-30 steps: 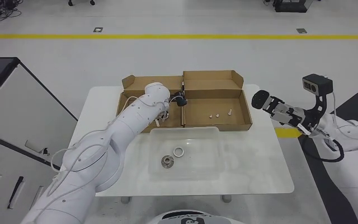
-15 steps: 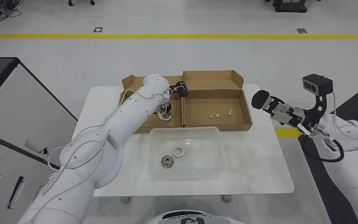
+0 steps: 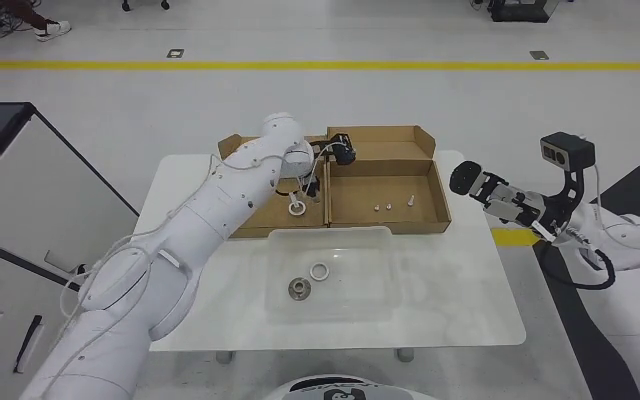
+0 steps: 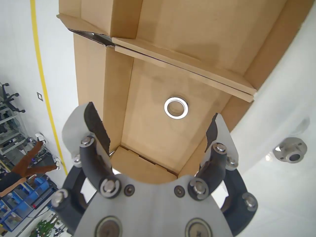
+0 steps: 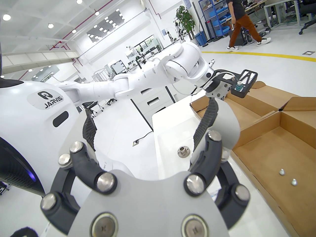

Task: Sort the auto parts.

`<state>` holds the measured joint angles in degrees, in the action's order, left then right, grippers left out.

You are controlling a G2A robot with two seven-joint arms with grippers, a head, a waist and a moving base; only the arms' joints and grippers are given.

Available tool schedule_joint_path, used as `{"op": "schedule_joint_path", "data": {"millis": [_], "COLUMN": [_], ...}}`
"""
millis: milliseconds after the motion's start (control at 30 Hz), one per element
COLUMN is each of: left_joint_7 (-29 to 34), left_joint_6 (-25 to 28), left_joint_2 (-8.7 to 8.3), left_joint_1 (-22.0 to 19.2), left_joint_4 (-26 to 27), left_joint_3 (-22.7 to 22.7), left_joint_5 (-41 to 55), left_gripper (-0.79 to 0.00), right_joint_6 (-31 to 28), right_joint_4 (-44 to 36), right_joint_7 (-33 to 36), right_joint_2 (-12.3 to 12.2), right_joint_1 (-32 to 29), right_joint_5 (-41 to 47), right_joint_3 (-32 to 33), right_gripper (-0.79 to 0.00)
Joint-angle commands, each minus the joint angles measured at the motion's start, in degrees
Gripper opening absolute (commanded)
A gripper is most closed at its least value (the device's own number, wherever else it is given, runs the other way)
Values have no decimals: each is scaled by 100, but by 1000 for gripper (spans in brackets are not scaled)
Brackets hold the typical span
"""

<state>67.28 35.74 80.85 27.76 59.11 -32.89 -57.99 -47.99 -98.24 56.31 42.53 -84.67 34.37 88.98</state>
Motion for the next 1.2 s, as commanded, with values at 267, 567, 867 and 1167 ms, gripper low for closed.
{"op": "schedule_joint_path", "data": {"millis": [267, 567, 867, 1167], "left_joint_7": [772, 1232, 1200, 1100], "left_joint_6": [-644, -1104, -1120, -974], "left_joint_2": [-1027, -1820, -1879, -1851], "left_joint_1": [1104, 1142, 1128, 867], "left_joint_4": [2704, 4040, 4152, 4288], "left_joint_3": [-448, -50, -27, 581], "left_joint_5": [448, 1786, 2037, 2713], "left_gripper": [0, 0, 0, 0], "right_joint_6": [0, 0, 0, 0], "right_joint_4": [0, 0, 0, 0], "right_joint_7": [0, 0, 0, 0], "right_joint_2": [0, 0, 0, 0], "right_joint_1": [0, 0, 0, 0], "right_joint_5": [0, 0, 0, 0], "right_joint_3": [0, 0, 0, 0], "right_gripper": [0, 0, 0, 0]}}
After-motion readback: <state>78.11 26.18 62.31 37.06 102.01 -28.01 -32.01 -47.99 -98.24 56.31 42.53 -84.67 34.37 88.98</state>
